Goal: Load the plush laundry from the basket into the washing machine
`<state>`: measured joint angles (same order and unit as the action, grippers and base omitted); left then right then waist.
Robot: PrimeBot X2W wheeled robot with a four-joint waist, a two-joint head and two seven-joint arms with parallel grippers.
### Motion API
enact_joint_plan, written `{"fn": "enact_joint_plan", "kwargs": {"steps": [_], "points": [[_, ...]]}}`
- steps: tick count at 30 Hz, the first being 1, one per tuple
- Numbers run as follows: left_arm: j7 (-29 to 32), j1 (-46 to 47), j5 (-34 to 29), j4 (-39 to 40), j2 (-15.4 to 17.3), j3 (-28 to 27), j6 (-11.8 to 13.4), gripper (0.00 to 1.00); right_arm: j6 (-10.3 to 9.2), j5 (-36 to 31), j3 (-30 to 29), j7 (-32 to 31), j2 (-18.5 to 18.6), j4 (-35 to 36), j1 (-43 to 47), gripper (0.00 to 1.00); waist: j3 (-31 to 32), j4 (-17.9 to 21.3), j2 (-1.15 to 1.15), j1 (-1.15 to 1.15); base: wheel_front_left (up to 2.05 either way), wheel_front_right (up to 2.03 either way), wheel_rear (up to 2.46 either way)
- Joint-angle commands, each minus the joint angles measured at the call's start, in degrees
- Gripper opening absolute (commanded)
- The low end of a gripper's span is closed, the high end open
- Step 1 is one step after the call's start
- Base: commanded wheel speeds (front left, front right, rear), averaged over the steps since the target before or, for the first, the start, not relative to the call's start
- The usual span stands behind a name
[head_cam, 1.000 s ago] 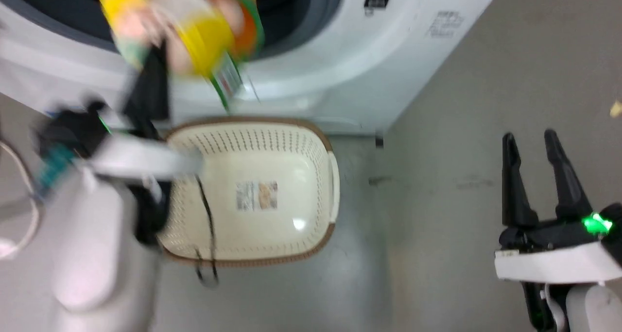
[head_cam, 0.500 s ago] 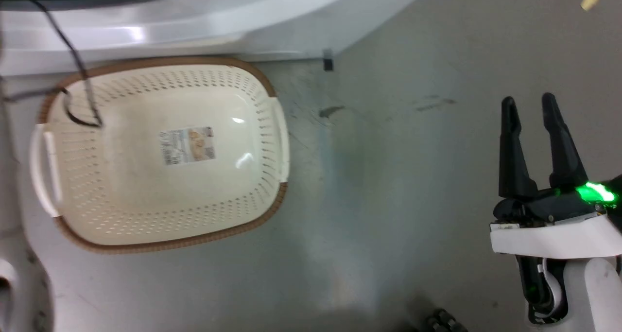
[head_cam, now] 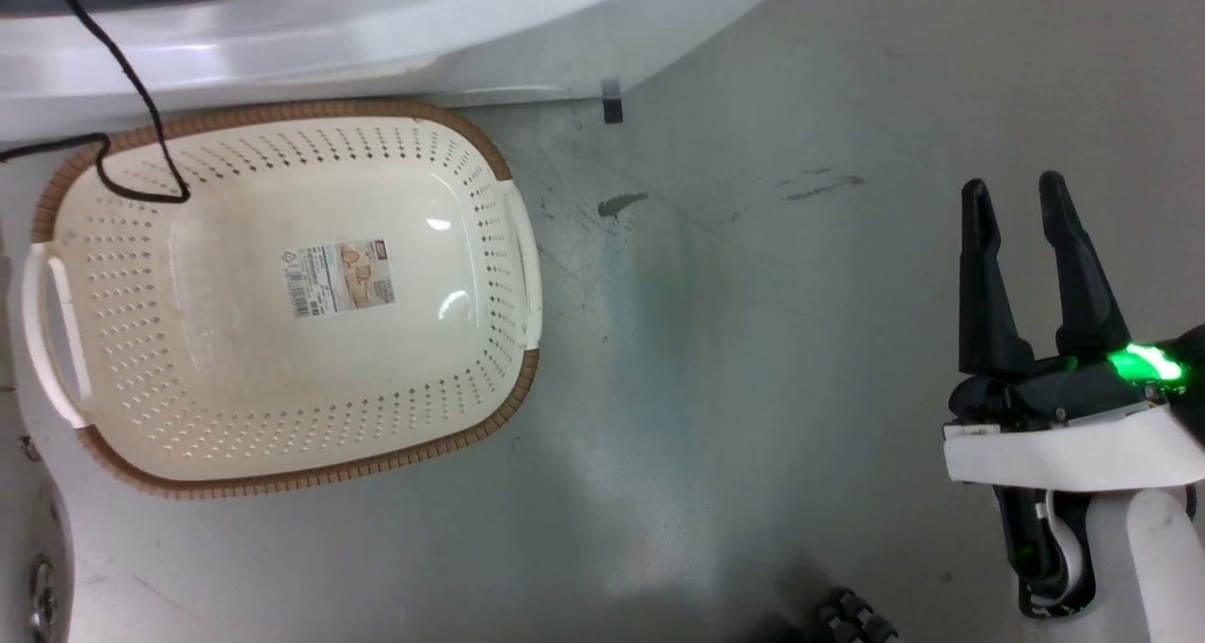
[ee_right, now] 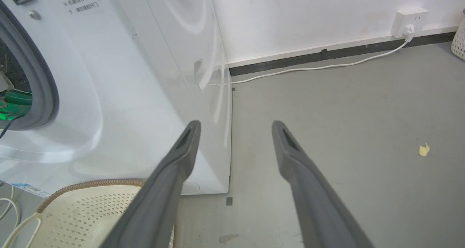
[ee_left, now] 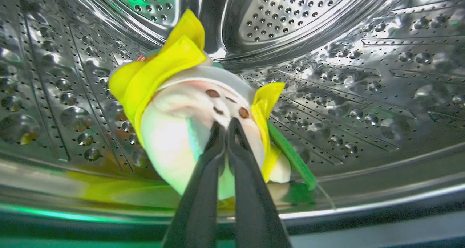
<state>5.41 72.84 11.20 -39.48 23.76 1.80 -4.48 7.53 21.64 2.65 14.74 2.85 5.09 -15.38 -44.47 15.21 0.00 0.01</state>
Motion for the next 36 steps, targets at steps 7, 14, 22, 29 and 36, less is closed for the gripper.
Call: {"fn": "enact_joint_plan", "kwargs": {"steps": [7,14,22,29,36], "points": [[-4.8,-3.7,-0.1,-3.4,-1.0,2.5,-1.3,1.0,-0.04,-1.2,-1.6,0.3,0.0,-0.5,-0.4,1.0,5.2,-1.8,0.0,-0.01,0.0,0.0,0.0],[-13.9,-12.4,1.5,-3.9,-3.6,3.8,-2.1,1.0,-0.04,-3.3,-3.7,0.3,0.0,-0.9,2.0,1.0,14.3,-4.6,0.0,-0.01,0.0,0.0,0.0],[-20.1,-26.9,4.7,5.1,-8.5,4.3,-2.5,1.0,-0.04,-6.0,-5.6,0.3,0.0,-0.9,6.2,1.0,24.2,-8.6,0.0,-0.01,0.0,0.0,0.0],[-20.4,-44.8,3.5,22.6,-12.7,2.6,-0.7,1.0,-0.04,-7.5,-6.8,0.3,0.0,-0.8,10.0,1.0,30.8,-11.6,0.0,-0.01,0.0,0.0,0.0],[-20.4,-60.0,2.8,30.9,-16.8,-0.4,2.6,1.0,-0.04,-9.1,-6.4,0.3,0.0,-0.2,13.3,1.0,34.8,-13.0,0.0,-0.01,0.0,0.0,0.0]]}}
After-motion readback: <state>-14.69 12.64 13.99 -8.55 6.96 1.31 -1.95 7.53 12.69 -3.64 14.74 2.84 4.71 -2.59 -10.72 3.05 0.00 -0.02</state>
